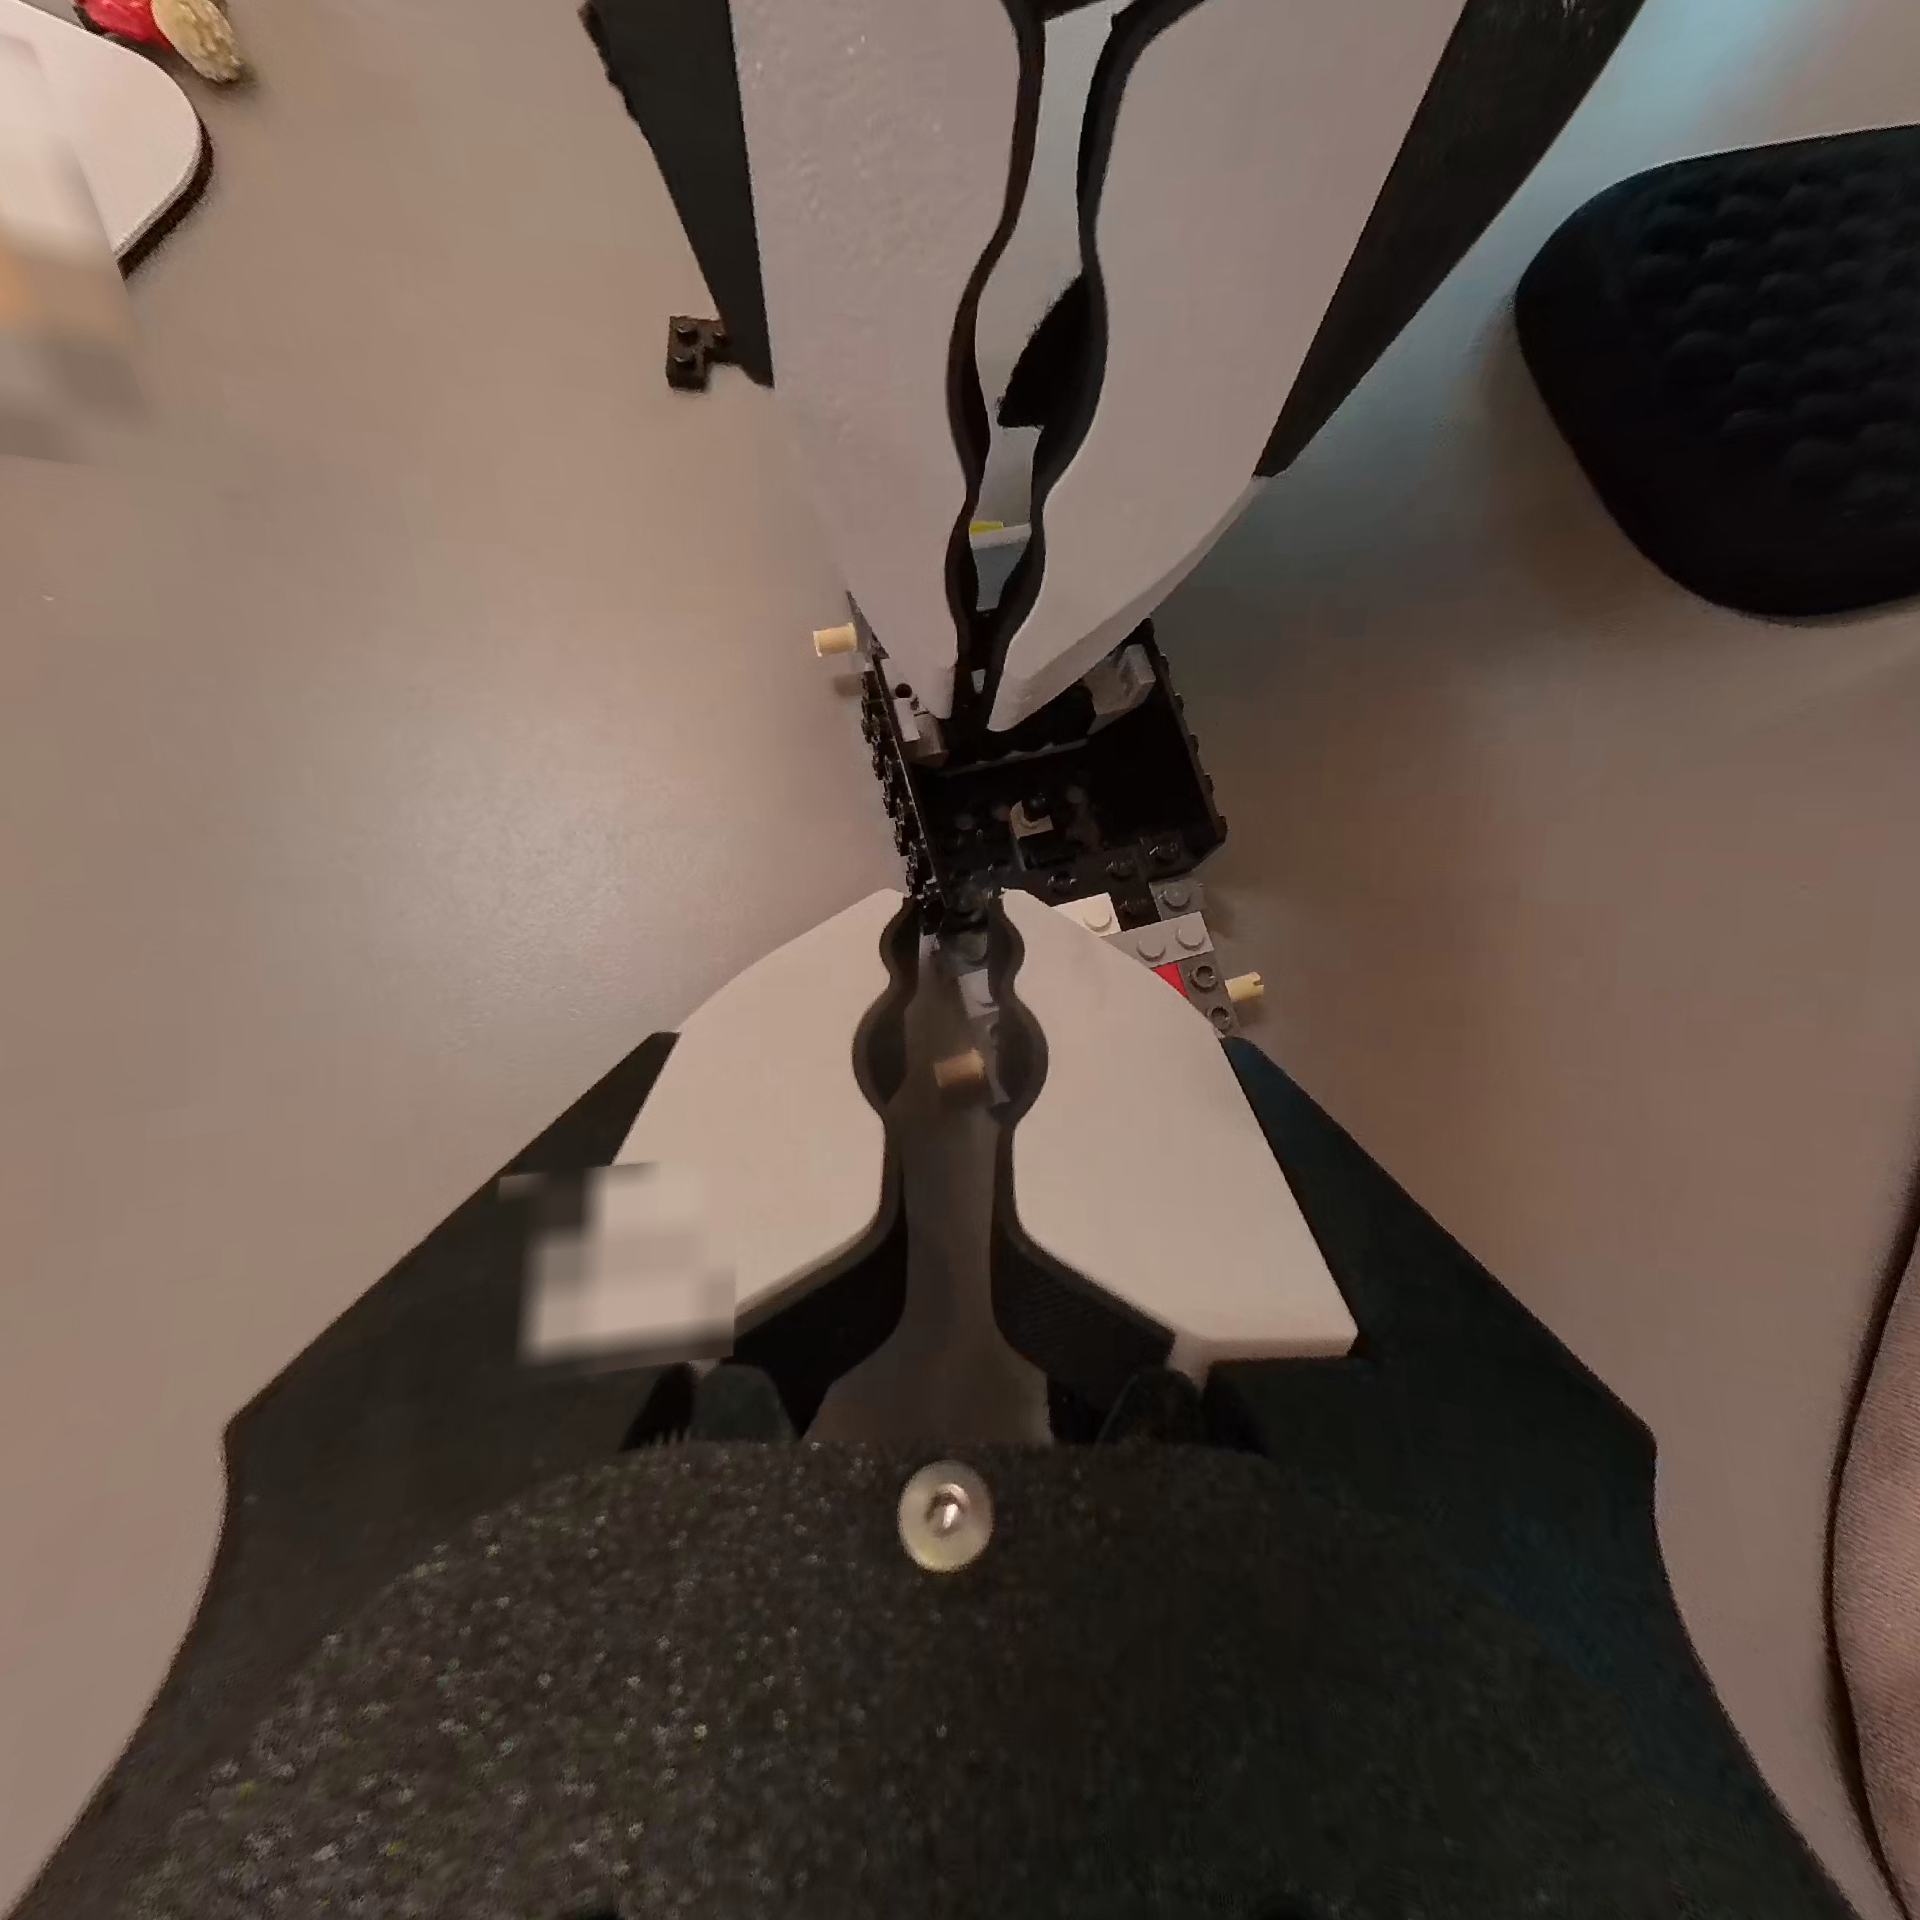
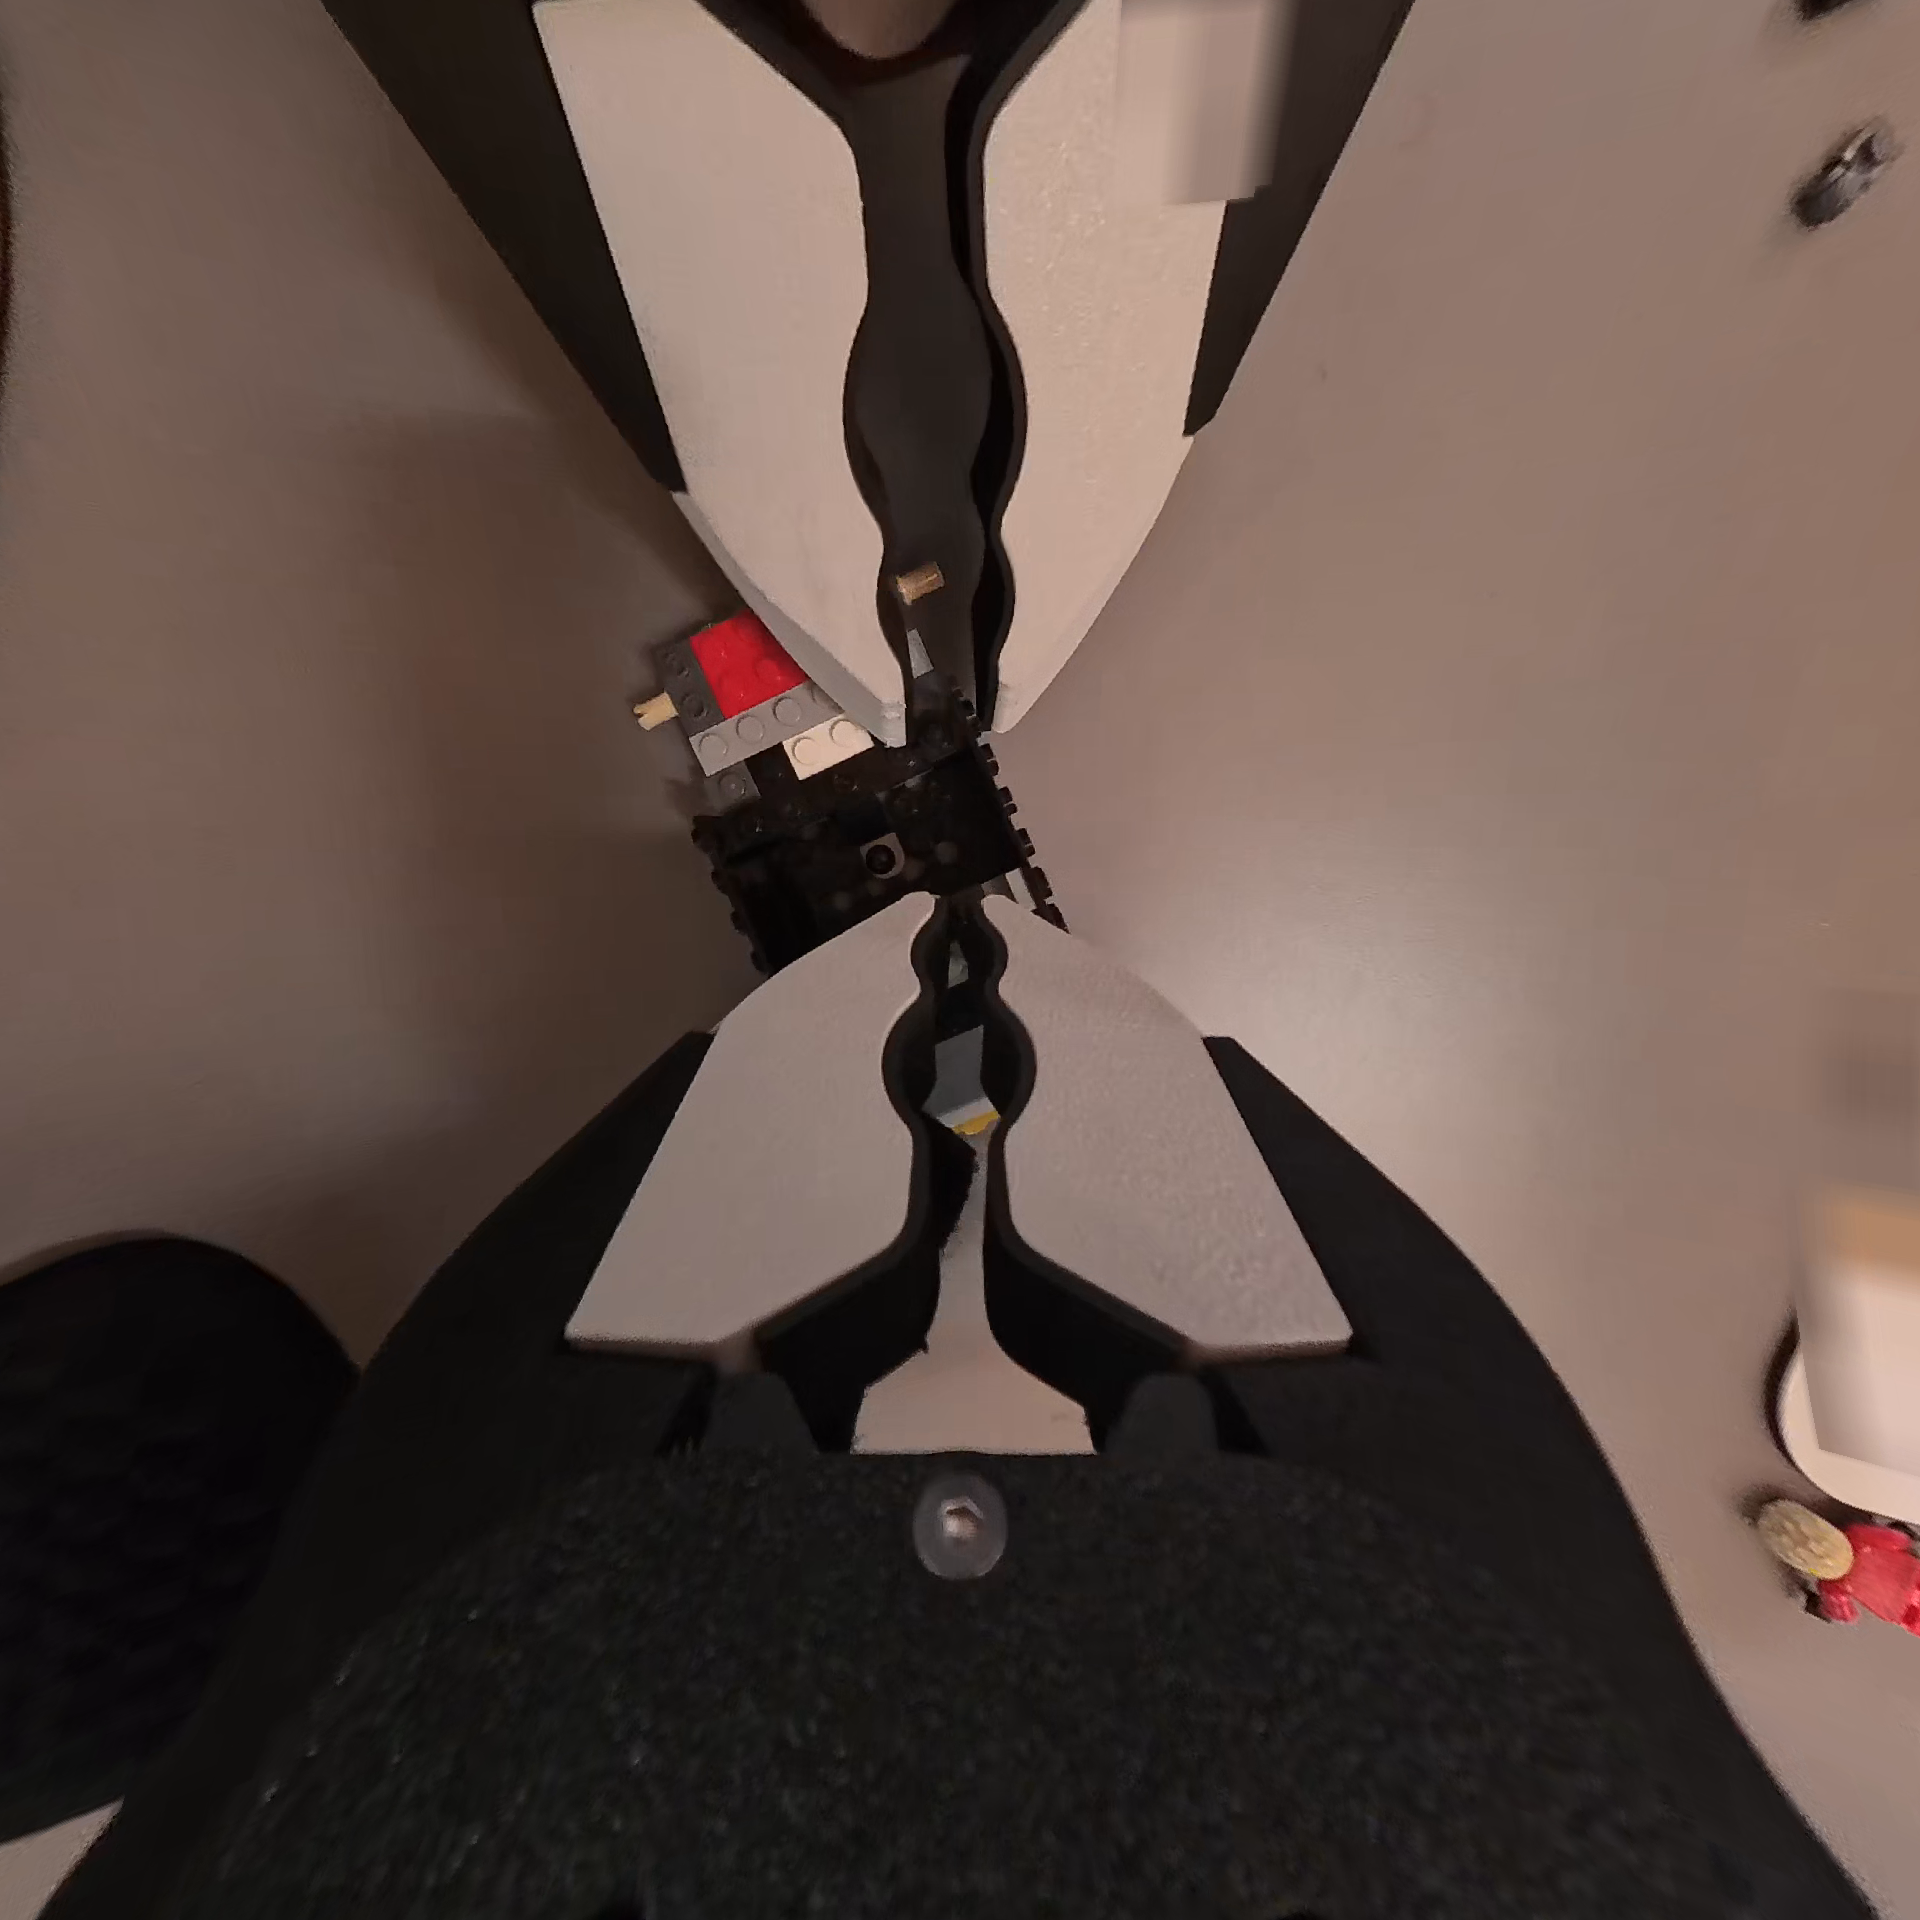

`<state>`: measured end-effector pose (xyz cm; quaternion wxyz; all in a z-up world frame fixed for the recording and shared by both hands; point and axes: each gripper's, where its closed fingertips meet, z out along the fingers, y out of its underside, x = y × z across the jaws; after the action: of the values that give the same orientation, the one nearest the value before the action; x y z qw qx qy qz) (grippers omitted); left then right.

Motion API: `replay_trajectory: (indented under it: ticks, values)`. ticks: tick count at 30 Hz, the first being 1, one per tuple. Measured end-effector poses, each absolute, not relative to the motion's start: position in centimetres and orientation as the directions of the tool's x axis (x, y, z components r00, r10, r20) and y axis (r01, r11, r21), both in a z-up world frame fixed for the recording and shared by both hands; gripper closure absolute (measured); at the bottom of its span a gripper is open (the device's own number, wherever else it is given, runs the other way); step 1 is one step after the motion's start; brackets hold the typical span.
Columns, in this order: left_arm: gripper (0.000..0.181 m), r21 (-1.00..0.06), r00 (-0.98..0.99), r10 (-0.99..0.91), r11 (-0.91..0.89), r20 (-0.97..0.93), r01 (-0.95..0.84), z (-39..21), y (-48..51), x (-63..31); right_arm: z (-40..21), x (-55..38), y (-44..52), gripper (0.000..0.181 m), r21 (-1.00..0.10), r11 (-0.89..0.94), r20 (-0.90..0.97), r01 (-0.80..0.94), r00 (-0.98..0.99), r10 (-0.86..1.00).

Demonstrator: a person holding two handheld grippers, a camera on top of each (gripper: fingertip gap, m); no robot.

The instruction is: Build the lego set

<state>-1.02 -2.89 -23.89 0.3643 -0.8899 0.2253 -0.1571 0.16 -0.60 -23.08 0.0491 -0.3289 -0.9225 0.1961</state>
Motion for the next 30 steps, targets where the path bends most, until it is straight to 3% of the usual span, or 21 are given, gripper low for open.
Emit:
replay_trajectory:
  ticks: [6, 20, 30]
  values:
    - [0.17, -0.721, 0.848, -0.515, -0.635, 0.126, -0.279, -23.9, -2.9, -1.0, -23.2, -0.1, -0.6, 0.179, -0.361, 0.735, -0.014, 0.574, -0.792, 0.611]
    - [0.17, -0.724, 0.845, -0.515, -0.636, 0.143, -0.265, -24.0, -2.9, -1.0, -23.4, -0.1, -0.6, 0.179, -0.397, 0.718, 0.0, 0.572, -0.783, 0.623]
    - [0.17, -0.729, 0.844, -0.516, -0.634, 0.147, -0.26, -23.9, -2.8, -1.0, -21.4, 0.4, 0.1, 0.174, -0.563, 0.581, -0.021, 0.588, -0.713, 0.701]
